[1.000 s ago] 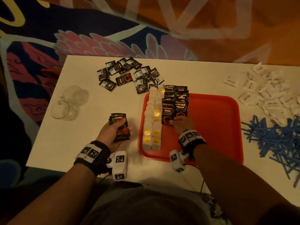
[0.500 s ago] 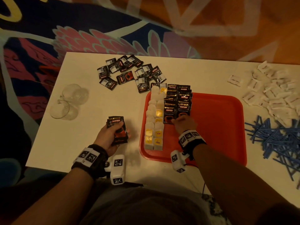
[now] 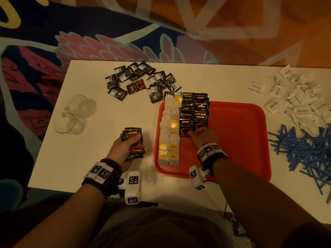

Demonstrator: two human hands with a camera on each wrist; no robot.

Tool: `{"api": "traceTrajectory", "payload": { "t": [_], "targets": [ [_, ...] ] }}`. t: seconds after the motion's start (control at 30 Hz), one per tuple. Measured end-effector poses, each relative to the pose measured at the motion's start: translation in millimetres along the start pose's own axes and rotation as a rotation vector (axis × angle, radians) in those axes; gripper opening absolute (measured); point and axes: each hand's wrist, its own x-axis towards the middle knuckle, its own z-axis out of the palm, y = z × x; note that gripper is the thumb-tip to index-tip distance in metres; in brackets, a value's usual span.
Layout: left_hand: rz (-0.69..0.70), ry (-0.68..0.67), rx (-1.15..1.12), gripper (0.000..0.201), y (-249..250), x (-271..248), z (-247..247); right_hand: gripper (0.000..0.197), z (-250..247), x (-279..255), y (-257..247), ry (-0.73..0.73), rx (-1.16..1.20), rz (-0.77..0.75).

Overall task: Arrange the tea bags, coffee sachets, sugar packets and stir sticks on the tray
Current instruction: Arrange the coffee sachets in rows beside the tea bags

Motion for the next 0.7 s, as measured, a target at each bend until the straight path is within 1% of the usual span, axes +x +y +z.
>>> {"api": "traceTrajectory", "payload": {
  "t": [0.1, 0.2, 0.27, 0.37, 0.43, 0.47, 0.5, 0.57, 0.63, 0.7],
  "targets": [
    [0.033, -0.009, 0.047, 0.039, 2.5, -2.0, 7.0, 0.024, -7.9, -5.7, 0.5, 0.035, 0.009, -0.008],
    [0.08, -0.005, 0.05, 0.038, 5.7, -2.9, 18.7, 0.021, -16.0, -14.5, -3.4, 0.023, 0.074, -0.05],
    [0.106, -0.006, 0.05, 0.038, 7.6, -3.0, 28.7, 0.022, -17.5, -23.8, -9.4, -0.059, 0.198, -0.149],
    [0.112, -0.036, 0.049, 0.04, 10.8, -4.6, 44.9, 0.019, -22.1, -50.7, -25.3, -0.285, 0.298, -0.374],
    [0.101, -0.079, 0.043, 0.041, 12.2, -6.6, 54.9, 0.018, -24.9, -69.0, -35.9, -0.421, 0.324, -0.447],
    [0.098, -0.112, 0.045, 0.04, 12.6, -8.4, 60.0, 0.02, -25.6, -76.4, -40.2, -0.449, 0.34, -0.449],
    [0.097, -0.143, 0.047, 0.038, 13.1, -10.8, 65.2, 0.022, -24.7, -81.0, -43.1, -0.451, 0.364, -0.444],
    [0.1, -0.199, 0.041, 0.035, 14.6, -16.0, 75.6, 0.021, -23.5, -86.8, -46.6, -0.388, 0.404, -0.453],
    [0.102, -0.252, 0.018, 0.039, 17.4, -20.7, 83.7, 0.016, -26.2, -88.1, -46.4, -0.326, 0.433, -0.438],
    [0.094, -0.279, -0.03, 0.045, 21.8, -23.9, 88.5, 0.015, -35.0, -90.7, -45.7, -0.328, 0.436, -0.437]
  ]
}}
